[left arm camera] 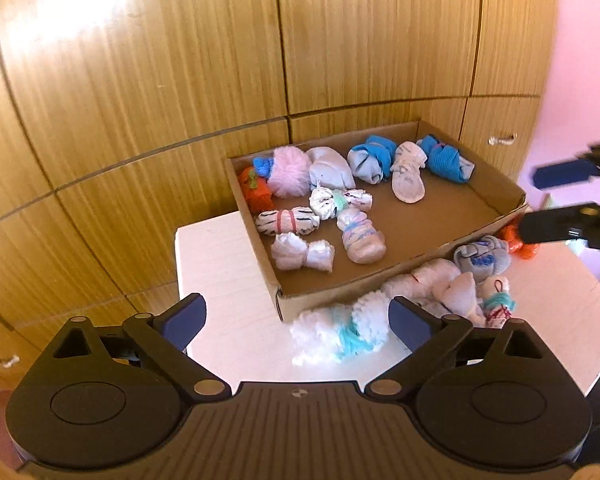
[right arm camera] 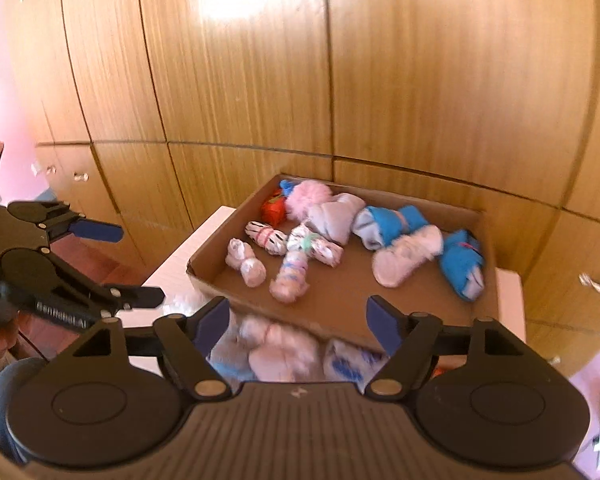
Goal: Organize objects
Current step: 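Lift both tools out of the box back toward the remaining pile, then grasp the orange bundle with right tool while left tool grasps clear-wrapped teal bundle, then carry both bundles into the box, lower them and open both tools, then lift both tools out of the box back over the sock pile, then grasp the lavender-tied white fluffy sock with right tool while left tool grasps grey blue-banded sock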
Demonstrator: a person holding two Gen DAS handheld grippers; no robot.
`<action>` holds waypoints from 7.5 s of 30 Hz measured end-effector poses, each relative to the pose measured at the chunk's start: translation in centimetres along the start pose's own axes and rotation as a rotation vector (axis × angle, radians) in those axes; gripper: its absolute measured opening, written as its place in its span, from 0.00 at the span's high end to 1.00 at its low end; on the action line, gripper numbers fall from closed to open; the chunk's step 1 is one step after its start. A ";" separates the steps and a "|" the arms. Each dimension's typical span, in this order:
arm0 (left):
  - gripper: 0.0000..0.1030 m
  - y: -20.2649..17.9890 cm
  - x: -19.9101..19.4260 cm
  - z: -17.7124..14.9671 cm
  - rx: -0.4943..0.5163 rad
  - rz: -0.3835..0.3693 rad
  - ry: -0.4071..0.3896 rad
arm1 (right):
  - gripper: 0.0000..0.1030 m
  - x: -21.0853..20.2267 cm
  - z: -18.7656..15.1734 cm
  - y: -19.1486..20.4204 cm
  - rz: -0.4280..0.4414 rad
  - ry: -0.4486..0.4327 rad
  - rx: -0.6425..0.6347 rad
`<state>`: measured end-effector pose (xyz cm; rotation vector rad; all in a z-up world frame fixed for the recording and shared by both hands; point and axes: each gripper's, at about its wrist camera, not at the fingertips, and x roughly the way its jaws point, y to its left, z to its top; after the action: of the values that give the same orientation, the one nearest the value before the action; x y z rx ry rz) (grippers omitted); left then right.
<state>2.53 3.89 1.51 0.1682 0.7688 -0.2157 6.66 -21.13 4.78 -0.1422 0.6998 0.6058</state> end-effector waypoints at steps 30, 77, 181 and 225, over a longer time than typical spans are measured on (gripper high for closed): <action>0.02 0.0 5.2 -4.7 -0.207 0.006 -0.040 | 0.22 3.6 -9.8 -7.1 -0.256 -0.051 0.103; 0.33 -0.9 6.4 -4.8 -0.127 -0.057 -0.042 | 0.64 5.1 -10.0 -8.4 -0.231 -0.045 0.109; 0.01 -5.1 -0.1 -2.3 0.056 -0.097 -0.076 | 0.11 -2.0 -5.8 -1.2 -0.125 -0.044 0.147; 0.33 -8.3 6.2 -5.0 0.066 -0.184 -0.031 | 0.58 -0.8 -16.4 2.3 -0.240 -0.155 0.148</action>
<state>1.45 -3.83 -6.97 0.1560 0.7470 -0.4177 -4.36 -24.85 -7.03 -0.0399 0.5645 0.3294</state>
